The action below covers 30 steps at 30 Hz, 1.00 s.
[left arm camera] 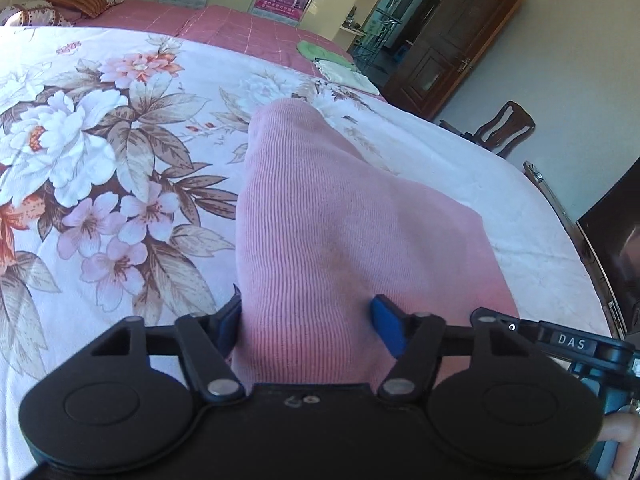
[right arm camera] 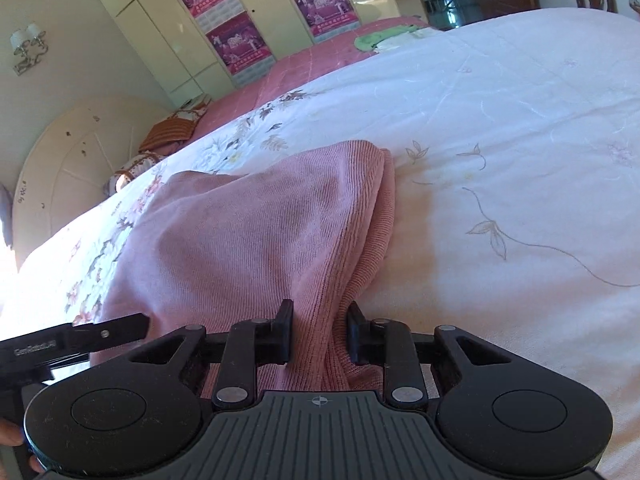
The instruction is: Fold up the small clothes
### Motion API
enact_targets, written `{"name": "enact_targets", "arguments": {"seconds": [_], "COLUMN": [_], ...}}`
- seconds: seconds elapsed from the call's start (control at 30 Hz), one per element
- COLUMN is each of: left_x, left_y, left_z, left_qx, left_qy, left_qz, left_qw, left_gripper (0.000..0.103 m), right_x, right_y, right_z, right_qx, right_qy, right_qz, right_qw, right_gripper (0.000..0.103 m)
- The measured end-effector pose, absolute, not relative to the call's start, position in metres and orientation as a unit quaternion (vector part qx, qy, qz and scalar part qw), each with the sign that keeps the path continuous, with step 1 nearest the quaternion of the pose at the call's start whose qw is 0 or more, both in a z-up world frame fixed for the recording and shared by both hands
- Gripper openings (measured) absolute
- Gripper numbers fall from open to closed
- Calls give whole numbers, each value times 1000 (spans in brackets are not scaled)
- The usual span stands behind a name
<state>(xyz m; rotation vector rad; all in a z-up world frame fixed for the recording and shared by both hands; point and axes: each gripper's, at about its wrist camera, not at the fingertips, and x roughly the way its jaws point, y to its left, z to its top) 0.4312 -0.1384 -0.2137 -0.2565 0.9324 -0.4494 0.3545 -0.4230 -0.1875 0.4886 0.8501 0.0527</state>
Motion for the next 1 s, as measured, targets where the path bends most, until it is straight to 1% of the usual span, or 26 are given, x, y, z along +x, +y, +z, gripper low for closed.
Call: {"name": "enact_targets", "arguments": {"seconds": [0.03,0.1,0.17,0.2,0.23,0.27,0.3,0.33,0.37,0.4,0.43,0.47,0.57,0.8,1.0], "left_x": [431,434,440,442,442,441,440,439,438,436,434,433,428,411,401], "left_y": [-137,-137,-140,-142,-145,-148,-151,-154,-157,-161,-164,-166,-168,-158,-112], "left_z": [-214,-216,-219,-219,-218,-217,-215,-213,-209,-205,-201,-196,-187,-161,-135], "left_qx": [-126,-128,-126,-123,-118,-111,-103,-94,-82,-69,-60,-51,-43,-45,-53], "left_qy": [444,446,452,453,453,452,450,449,448,444,441,439,428,394,377], "left_qz": [-213,-212,-211,-209,-206,-203,-199,-195,-192,-190,-189,-189,-192,-212,-208], "left_qw": [861,860,858,858,859,862,864,867,870,873,875,877,882,893,901], "left_gripper": [62,62,65,66,66,65,64,60,54,50,45,42,39,38,38], "right_x": [355,356,358,361,362,363,364,364,363,362,361,360,359,348,347], "right_y": [-424,-425,-424,-419,-413,-408,-404,-401,-400,-395,-389,-382,-371,-355,-317], "right_z": [-188,-192,-193,-192,-190,-189,-189,-189,-188,-186,-183,-180,-169,-138,-114], "right_qx": [234,240,253,249,234,220,207,201,205,205,193,183,191,222,235], "right_qy": [407,407,400,400,402,403,404,403,402,401,397,393,379,350,334], "right_qz": [27,25,35,36,33,28,20,15,11,5,0,2,18,48,75], "right_qw": [882,881,880,881,884,888,891,892,892,893,897,901,905,909,910], "right_gripper": [25,31,51,54,55,53,49,36,28,26,24,24,24,23,23]}}
